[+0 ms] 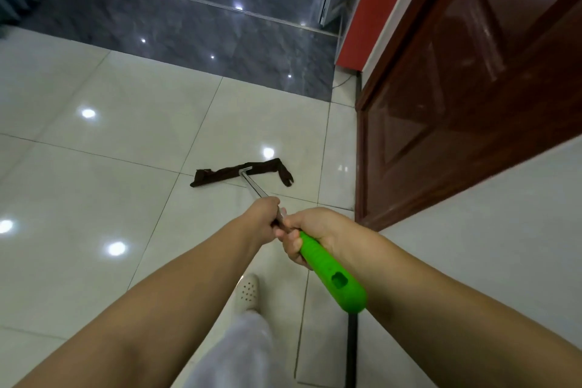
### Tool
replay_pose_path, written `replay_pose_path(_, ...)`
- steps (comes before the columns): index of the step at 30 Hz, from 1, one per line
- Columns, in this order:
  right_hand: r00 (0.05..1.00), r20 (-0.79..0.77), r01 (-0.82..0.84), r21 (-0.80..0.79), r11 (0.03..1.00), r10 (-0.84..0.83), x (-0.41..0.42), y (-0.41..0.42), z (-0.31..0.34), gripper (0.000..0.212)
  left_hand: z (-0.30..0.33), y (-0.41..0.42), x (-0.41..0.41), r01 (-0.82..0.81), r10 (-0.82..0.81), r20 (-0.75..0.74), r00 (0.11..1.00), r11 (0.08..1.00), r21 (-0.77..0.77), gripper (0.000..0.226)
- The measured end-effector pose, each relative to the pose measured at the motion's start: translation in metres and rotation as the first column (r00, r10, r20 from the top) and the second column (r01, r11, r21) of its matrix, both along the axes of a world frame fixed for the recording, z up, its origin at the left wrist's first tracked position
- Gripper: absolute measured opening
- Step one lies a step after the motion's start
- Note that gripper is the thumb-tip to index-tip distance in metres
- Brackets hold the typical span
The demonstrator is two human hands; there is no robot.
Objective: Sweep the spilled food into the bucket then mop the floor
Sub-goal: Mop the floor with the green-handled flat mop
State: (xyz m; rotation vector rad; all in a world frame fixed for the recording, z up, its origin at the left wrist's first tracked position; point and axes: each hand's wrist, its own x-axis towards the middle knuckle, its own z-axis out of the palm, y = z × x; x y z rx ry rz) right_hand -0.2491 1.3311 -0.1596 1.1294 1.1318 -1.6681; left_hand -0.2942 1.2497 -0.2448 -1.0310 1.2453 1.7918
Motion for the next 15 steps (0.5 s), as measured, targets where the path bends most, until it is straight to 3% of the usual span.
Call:
replay_pose_path(7,1.0,-0.015,0.003,-0.015,1.0,-0.003,-0.106,-0.018,-0.008,0.004,-0.01,-0.02,-0.11,0.023,-0.023,0.004,1.0,1.0,0.0,0.029)
replay_pose_path(15,0.998,-0.05,0.047,-0.019,0.999,-0.048,-0.182,-0.028,-0.017,0.013,-0.019,-0.027,-0.192,0.077,-0.077,0.034,0.996,0.997,-0.009,0.022)
